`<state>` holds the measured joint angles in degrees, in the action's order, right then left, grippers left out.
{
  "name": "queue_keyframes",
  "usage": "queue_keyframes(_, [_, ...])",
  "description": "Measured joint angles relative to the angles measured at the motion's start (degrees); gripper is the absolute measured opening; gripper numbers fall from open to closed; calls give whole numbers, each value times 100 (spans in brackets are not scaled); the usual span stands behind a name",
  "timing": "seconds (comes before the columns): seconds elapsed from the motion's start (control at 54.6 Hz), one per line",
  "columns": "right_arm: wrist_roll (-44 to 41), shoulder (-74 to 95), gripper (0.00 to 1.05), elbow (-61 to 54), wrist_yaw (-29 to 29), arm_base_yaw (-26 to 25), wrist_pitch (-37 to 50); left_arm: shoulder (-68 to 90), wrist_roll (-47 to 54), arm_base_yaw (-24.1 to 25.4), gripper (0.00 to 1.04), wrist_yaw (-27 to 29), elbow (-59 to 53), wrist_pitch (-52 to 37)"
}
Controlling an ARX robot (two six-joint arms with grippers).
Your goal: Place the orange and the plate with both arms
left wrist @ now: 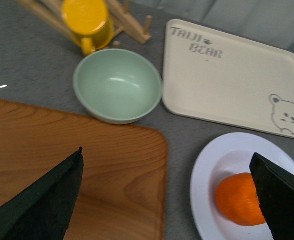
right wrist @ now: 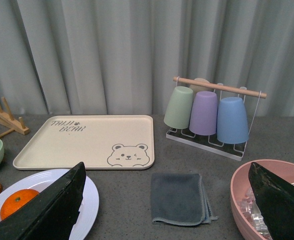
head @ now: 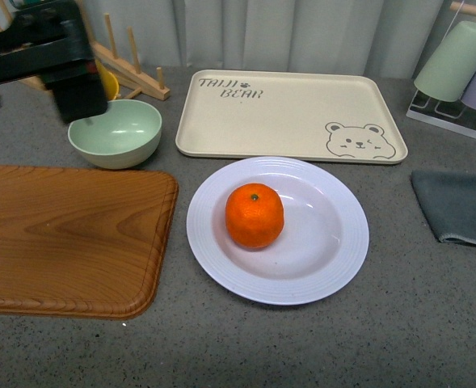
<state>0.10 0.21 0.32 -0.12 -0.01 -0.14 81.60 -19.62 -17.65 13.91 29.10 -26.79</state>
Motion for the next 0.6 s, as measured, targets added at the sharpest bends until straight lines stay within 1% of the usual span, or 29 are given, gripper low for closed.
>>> queue_keyframes(0.055, [0, 0, 96, 0, 0, 0, 0, -518, -9, 175, 98, 116, -382, 149])
queue_keyframes(0.128, [0, 0, 96, 0, 0, 0, 0, -1097, -24, 258, 98, 225, -732, 328])
queue_keyframes(0.293, [0, 0, 96, 0, -2, 0, 0, -2378, -175, 267, 98, 570, -1329, 916])
queue_keyframes(0.421, [0, 0, 96, 0, -2, 0, 0, -2691, -216, 267, 98, 601, -1438, 990])
queue_keyframes(0.458, [0, 0, 96, 0, -2, 0, 0, -2559, -57, 315, 95, 474, -1563, 592])
queue_keyframes(0.495, [0, 0, 96, 0, 0, 0, 0, -2330, 319, 404, 88, 81, -1878, -479])
queue_keyframes(0.513, [0, 0, 96, 0, 0, 0, 0, -2267, 581, 444, 85, -31, -2033, -962])
queue_keyframes(0.531, [0, 0, 96, 0, 0, 0, 0, -2223, 636, 466, 83, -87, -2114, -1189])
queue_keyframes(0.568, [0, 0, 96, 0, 0, 0, 0, -2221, 1185, 584, 72, -280, -2516, -2164])
queue_keyframes(0.605, [0, 4, 96, 0, 4, 0, 0, -2402, 1410, 669, 65, -354, -2590, -2413])
